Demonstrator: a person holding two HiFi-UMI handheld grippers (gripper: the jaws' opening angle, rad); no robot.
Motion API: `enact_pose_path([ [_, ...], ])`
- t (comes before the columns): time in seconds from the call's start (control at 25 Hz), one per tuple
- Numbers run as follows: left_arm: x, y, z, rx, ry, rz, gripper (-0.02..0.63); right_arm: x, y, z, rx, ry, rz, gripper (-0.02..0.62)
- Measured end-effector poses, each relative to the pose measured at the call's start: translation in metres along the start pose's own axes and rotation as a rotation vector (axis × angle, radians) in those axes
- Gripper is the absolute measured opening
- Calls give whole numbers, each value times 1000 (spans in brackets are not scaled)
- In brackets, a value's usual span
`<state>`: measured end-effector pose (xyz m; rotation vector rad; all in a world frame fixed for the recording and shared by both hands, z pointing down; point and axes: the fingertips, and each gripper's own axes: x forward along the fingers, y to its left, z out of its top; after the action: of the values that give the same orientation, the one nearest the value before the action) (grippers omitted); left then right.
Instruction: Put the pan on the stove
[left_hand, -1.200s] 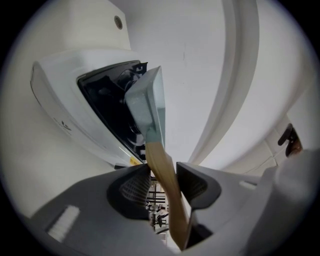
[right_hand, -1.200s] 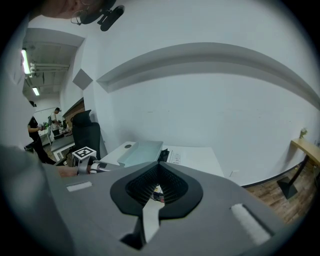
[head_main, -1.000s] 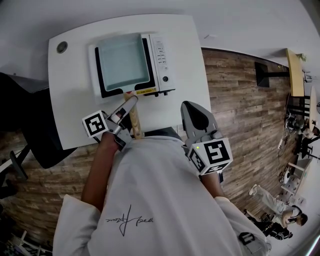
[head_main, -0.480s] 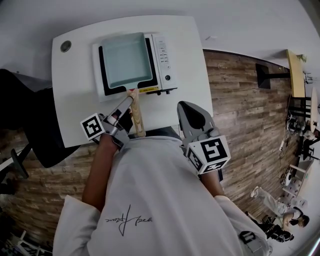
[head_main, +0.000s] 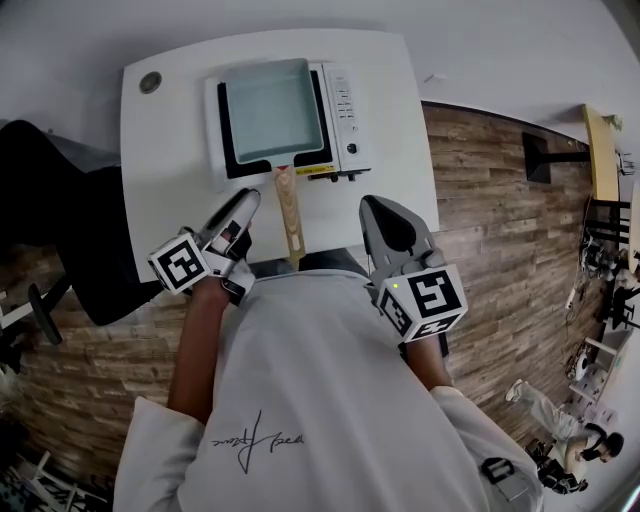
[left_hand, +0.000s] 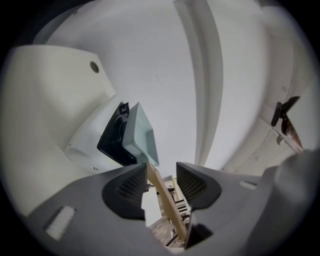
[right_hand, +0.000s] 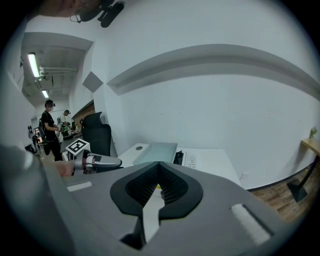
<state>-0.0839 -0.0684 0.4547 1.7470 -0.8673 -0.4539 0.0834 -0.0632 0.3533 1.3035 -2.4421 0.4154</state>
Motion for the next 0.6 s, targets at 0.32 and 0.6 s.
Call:
enact_pose_path([
  [0.32, -34, -21, 28, 159, -61, 91, 182, 3, 22, 4, 20, -30, 31, -3],
  [0.6, -62, -29, 41, 342, -81, 145, 127, 5, 37, 9, 36, -41, 60, -3],
])
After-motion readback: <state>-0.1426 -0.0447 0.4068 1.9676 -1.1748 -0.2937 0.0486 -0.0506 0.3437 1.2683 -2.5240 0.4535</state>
